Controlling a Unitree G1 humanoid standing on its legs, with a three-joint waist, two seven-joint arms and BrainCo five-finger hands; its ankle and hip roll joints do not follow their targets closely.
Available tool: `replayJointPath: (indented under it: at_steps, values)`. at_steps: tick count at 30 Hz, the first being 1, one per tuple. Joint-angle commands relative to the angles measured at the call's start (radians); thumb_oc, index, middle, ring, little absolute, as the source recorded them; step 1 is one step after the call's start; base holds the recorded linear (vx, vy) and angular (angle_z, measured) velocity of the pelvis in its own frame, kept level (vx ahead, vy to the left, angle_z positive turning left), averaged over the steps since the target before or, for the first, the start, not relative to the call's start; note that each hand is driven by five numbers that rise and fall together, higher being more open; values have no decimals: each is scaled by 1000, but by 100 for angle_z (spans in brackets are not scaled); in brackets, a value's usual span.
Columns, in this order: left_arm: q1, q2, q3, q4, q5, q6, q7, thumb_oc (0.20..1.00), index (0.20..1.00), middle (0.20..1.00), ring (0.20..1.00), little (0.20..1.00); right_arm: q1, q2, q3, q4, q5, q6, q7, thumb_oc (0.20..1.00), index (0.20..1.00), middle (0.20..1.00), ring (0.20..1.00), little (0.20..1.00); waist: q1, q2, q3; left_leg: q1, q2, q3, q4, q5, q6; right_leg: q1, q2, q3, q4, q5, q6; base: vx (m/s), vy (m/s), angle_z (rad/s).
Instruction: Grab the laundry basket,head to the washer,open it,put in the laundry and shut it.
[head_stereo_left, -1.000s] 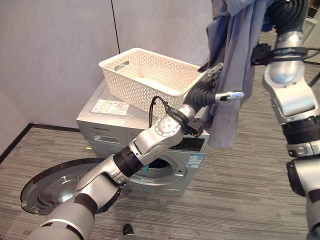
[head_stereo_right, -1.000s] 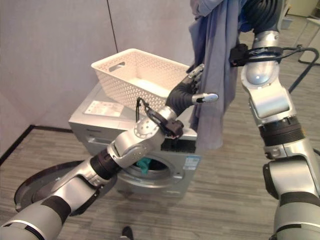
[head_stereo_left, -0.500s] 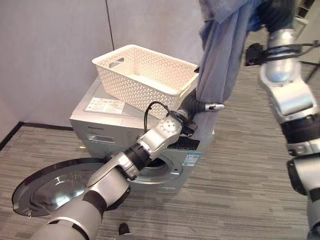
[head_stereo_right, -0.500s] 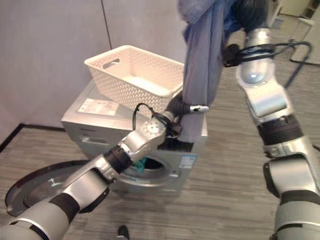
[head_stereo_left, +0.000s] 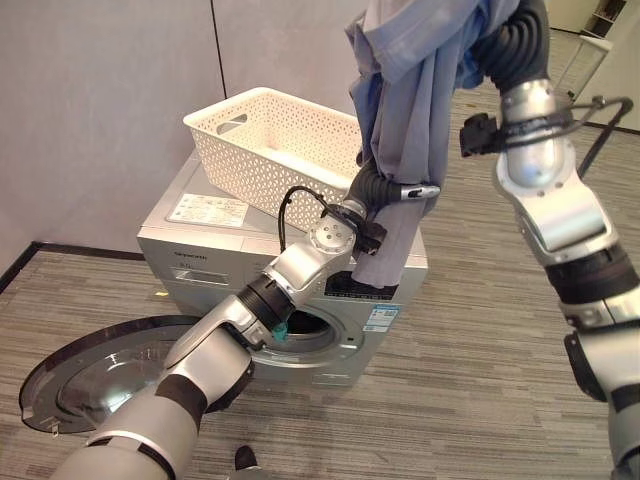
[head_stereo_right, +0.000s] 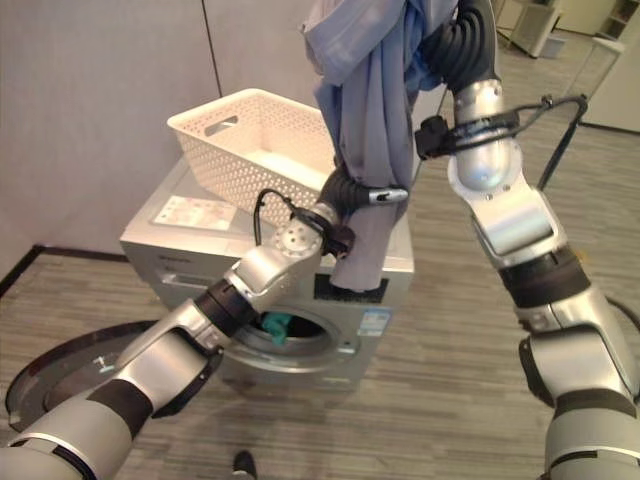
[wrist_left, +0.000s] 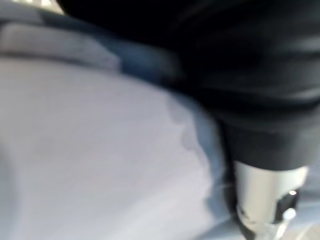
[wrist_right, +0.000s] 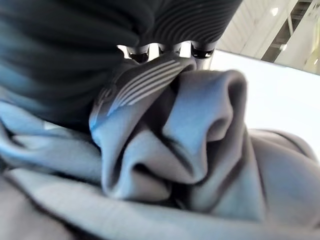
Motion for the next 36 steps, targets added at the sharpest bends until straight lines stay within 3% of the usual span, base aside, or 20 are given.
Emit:
replayJointPath:
  at_steps: [1, 5, 6, 7, 8, 16, 17, 18, 19, 29, 32, 35, 36]
  values:
    - [-104, -59, 42, 22, -38, -83, 23, 1000, 1000, 1000, 1000, 1000, -14, -35, -55, -9, -6, -28, -8, 200, 200, 200, 200, 200, 6, 13, -45, -70, 20, 32, -25, 37, -31, 58, -17, 22, -41, -118, 7, 0, 0, 0]
    - [-82, -47, 53, -30, -64, -97, 34, 1000, 1000, 1000, 1000, 1000, 46, -26, -86, -64, -15, -33, -3, 200, 200, 200, 200, 200, 6, 15, -46, -66, 19, 33, -32, 38, -30, 60, -18, 18, -42, -119, 8, 0, 0, 0]
    - [-79, -46, 51, -33, -64, -96, 35, 840, 840, 840, 840, 840, 52, -26, -90, -68, -16, -31, -3, 200, 200, 200, 200, 200, 6, 13, -47, -66, 19, 33, -33, 39, -30, 60, -18, 18, -42, -119, 8, 0, 0, 0]
    - [-67, -49, 53, -49, -81, -98, 35, 420, 420, 420, 420, 420, 59, -16, -94, -73, -18, -36, -8, 200, 200, 200, 200, 200, 6, 15, -45, -64, 18, 34, -34, 37, -29, 61, -18, 18, -41, -119, 8, 0, 0, 0]
    - [-65, -47, 50, -47, -80, -94, 32, 200, 200, 200, 200, 200, 61, -14, -95, -74, -23, -35, -9, 200, 200, 200, 200, 200, 4, 14, -47, -62, 18, 35, -34, 37, -29, 62, -18, 19, -41, -119, 8, 0, 0, 0]
    - [-33, -45, 70, -83, -84, -108, 51, 200, 200, 200, 200, 200, 84, 21, -112, -86, -31, -40, -18, 200, 200, 200, 200, 200, 2, 14, -45, -52, 20, 44, -35, 36, -29, 61, -20, 23, -35, -120, 8, 0, 0, 0]
    - [-25, -48, 77, -86, -87, -112, 58, 200, 200, 200, 200, 200, 92, 34, -114, -80, -25, -42, -20, 595, 595, 595, 595, 595, 2, 14, -44, -51, 21, 45, -35, 37, -30, 61, -19, 24, -34, -120, 8, 0, 0, 0]
    - [-24, -48, 77, -86, -87, -113, 58, 200, 200, 200, 200, 200, 92, 35, -114, -79, -25, -42, -20, 595, 595, 595, 595, 595, 2, 13, -44, -50, 21, 45, -35, 37, -30, 61, -19, 24, -34, -120, 8, 0, 0, 0]
    - [-20, -47, 79, -89, -89, -116, 61, 200, 200, 200, 200, 200, 95, 42, -115, -75, -16, -43, -21, 1000, 1000, 1000, 1000, 1000, 3, 14, -43, -50, 22, 46, -34, 38, -31, 62, -19, 24, -35, -120, 8, -33, -31, -3]
    - [32, 15, 166, -183, -2, -148, 101, 200, 200, 200, 200, 200, 234, 129, -208, -24, 8, -52, -60, 1000, 1000, 1000, 1000, 1000, -9, 31, -43, -27, 34, 58, -25, 39, -36, 70, -15, 40, -26, -128, 1, -29, -25, -7]
    - [82, 49, 217, -247, 99, -157, 112, 200, 200, 200, 200, 200, 406, 189, -320, -52, -14, -74, -79, 1000, 1000, 1000, 1000, 1000, -27, 43, -46, -20, 36, 64, -25, 37, -38, 71, -14, 49, -23, -131, 0, 0, 0, 0]
    - [155, 90, 278, -327, 175, -171, 116, 200, 200, 200, 200, 200, 535, 217, -377, -49, -77, -72, -95, 1000, 1000, 1000, 1000, 1000, -41, 57, -41, -21, 42, 87, -21, 47, -25, 63, -15, 42, -21, -120, 0, -36, -4, -9]
    - [160, 90, 278, -331, 177, -169, 116, 200, 200, 200, 200, 200, 540, 218, -378, -52, -79, -71, -95, 1000, 1000, 1000, 1000, 1000, -41, 54, -47, -15, 38, 70, -25, 35, -36, 68, -16, 57, -22, -128, 1, -65, 3, -16]
